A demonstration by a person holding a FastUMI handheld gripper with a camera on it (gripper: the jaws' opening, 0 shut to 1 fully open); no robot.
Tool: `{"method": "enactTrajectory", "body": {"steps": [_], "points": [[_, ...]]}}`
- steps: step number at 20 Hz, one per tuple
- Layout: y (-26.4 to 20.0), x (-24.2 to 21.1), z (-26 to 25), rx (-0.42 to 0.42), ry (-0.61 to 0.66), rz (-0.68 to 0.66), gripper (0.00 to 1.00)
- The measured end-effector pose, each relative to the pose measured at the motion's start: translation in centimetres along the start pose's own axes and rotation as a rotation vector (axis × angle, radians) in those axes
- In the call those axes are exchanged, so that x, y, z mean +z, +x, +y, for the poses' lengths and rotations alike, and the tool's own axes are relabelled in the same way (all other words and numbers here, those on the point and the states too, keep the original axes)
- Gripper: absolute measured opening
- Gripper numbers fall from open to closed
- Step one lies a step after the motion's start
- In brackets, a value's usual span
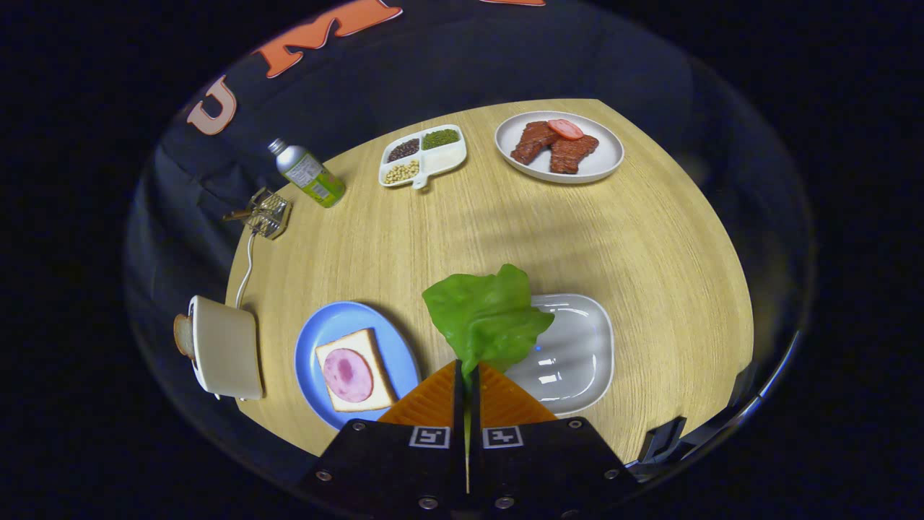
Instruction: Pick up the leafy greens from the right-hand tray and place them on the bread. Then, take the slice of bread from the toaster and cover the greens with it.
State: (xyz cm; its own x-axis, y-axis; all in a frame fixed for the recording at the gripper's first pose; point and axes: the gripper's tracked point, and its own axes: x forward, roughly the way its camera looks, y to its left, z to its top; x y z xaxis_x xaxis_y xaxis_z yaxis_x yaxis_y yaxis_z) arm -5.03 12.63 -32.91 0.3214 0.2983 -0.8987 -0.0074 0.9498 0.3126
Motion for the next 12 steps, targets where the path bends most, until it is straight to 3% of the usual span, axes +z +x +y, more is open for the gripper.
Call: {"method": "enactTrajectory", "body": {"steps": [12], "points": [[0.0,-2.0,8.8,0.148,-0.129,0.059,0.02]]}}
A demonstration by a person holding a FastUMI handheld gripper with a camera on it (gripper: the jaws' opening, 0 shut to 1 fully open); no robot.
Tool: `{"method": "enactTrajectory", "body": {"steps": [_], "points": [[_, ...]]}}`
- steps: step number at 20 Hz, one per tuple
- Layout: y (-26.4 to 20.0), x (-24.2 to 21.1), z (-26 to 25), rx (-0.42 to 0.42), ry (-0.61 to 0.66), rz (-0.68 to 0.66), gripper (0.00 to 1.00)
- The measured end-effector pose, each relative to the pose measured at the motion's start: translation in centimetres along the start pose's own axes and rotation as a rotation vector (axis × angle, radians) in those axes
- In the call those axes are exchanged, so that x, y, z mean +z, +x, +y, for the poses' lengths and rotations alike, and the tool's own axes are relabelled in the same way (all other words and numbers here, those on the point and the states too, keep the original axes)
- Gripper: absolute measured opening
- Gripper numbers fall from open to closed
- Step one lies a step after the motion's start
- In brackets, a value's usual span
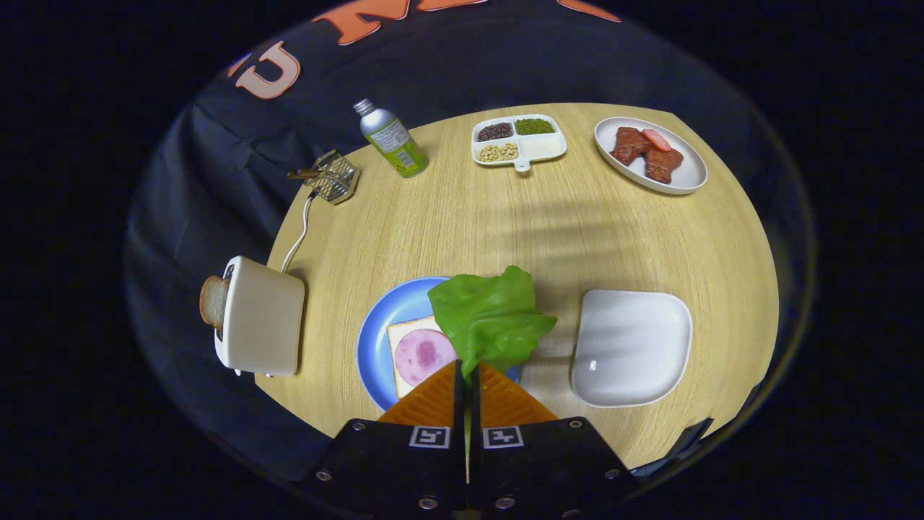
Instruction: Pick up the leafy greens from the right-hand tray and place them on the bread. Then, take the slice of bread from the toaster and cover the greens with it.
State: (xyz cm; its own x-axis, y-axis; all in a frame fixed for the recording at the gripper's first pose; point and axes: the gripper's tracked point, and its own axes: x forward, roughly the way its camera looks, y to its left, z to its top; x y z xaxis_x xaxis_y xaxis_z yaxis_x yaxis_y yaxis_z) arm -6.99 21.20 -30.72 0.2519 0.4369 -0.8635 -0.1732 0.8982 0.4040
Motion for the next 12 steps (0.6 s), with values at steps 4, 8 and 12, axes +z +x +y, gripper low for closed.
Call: {"method": "enactTrajectory", "body": {"steps": [4,8,12], "points": [[0.9,-0.3,2.7,0.049,-0.015,0.03,0.02],[2.0,-0.8,5.5,0.09,-0.037,0.066,0.02],[3.2,-1.6,7.1,0.089,-0.061,0.106,0.02]]}}
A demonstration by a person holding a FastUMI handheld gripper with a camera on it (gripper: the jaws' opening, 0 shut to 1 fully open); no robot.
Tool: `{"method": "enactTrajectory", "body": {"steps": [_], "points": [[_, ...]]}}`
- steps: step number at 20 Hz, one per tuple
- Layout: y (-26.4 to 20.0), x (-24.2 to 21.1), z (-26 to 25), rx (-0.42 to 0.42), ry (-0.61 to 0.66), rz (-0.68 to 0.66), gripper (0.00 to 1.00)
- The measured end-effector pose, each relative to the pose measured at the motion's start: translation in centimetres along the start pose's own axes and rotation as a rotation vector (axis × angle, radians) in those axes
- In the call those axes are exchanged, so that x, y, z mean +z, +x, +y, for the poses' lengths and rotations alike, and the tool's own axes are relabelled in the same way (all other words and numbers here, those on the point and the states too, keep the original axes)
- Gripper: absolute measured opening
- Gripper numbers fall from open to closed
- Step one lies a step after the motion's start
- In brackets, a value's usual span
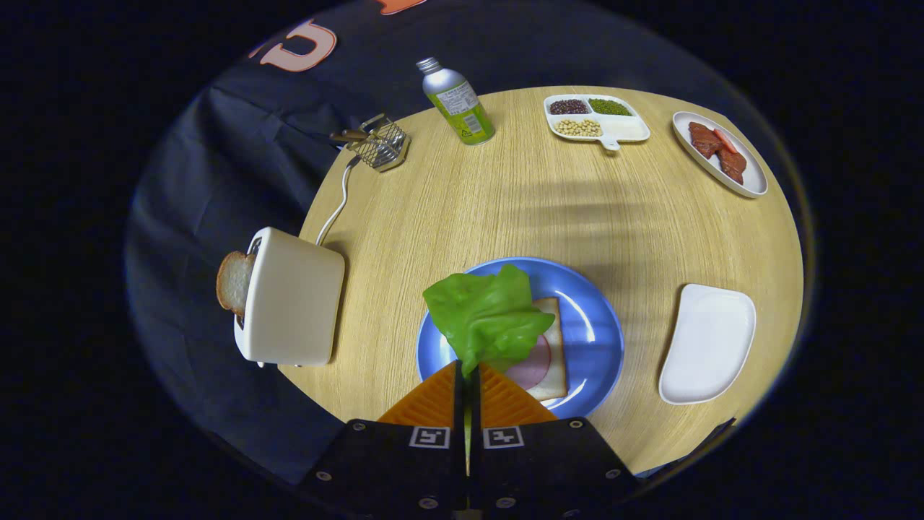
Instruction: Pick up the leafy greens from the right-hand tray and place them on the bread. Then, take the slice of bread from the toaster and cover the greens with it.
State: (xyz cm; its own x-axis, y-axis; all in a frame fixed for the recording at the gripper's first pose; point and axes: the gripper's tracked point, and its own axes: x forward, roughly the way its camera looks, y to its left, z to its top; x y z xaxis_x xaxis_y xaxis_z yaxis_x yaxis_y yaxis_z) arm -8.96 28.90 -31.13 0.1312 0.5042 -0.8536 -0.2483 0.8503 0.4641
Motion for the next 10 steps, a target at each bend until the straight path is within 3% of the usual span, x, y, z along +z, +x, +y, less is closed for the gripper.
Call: {"method": "enactTrajectory", "body": {"steps": [5,10], "points": [[1.9,-0.4,-2.3,-0.119,-0.025,0.024,0.06],[1.9,-0.3,-0.7,-0.048,-0.004,0.03,0.06]]}}
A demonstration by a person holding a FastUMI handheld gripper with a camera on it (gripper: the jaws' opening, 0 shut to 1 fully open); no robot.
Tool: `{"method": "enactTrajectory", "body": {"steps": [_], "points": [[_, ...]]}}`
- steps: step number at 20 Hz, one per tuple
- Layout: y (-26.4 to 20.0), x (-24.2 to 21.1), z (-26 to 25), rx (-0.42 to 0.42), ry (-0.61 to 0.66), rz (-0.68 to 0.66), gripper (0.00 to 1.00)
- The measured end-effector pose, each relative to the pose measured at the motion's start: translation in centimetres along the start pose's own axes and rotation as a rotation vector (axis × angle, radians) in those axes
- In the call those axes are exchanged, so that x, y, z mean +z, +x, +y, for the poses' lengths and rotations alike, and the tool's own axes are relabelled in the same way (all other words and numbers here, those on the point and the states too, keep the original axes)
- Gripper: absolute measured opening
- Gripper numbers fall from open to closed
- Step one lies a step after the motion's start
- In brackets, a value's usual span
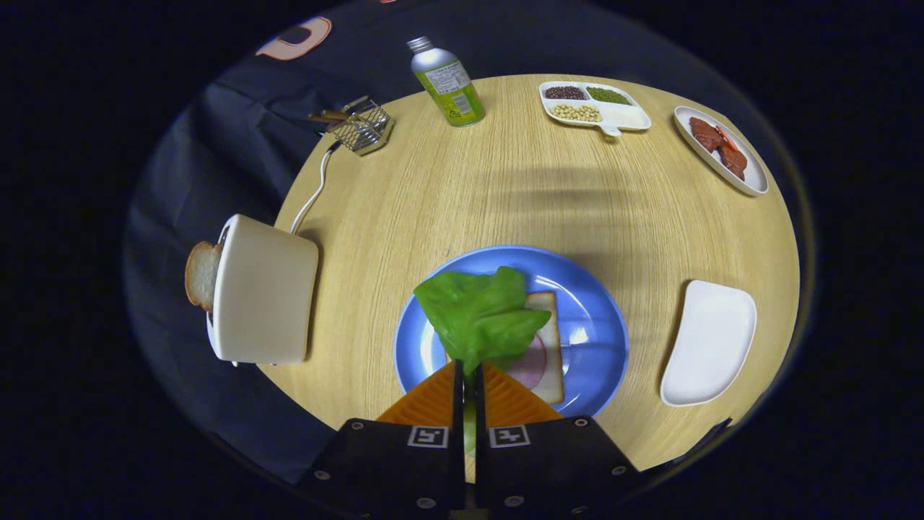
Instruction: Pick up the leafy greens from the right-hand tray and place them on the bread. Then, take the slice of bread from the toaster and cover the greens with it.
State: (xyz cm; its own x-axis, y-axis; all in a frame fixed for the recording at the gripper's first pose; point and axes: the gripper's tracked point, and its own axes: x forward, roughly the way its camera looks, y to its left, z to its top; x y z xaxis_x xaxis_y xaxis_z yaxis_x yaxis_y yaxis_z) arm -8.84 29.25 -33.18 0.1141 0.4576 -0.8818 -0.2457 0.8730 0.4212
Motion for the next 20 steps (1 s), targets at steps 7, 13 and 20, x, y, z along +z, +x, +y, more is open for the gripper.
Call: {"method": "enactTrajectory", "body": {"steps": [7,13,20], "points": [[-0.1,-0.3,-1.9,-0.059,-0.002,0.017,0.18],[-1.6,1.3,-4.0,-0.182,-0.045,-0.022,0.65],[-5.6,5.2,4.7,-0.079,-0.047,-0.118,0.86]]}}
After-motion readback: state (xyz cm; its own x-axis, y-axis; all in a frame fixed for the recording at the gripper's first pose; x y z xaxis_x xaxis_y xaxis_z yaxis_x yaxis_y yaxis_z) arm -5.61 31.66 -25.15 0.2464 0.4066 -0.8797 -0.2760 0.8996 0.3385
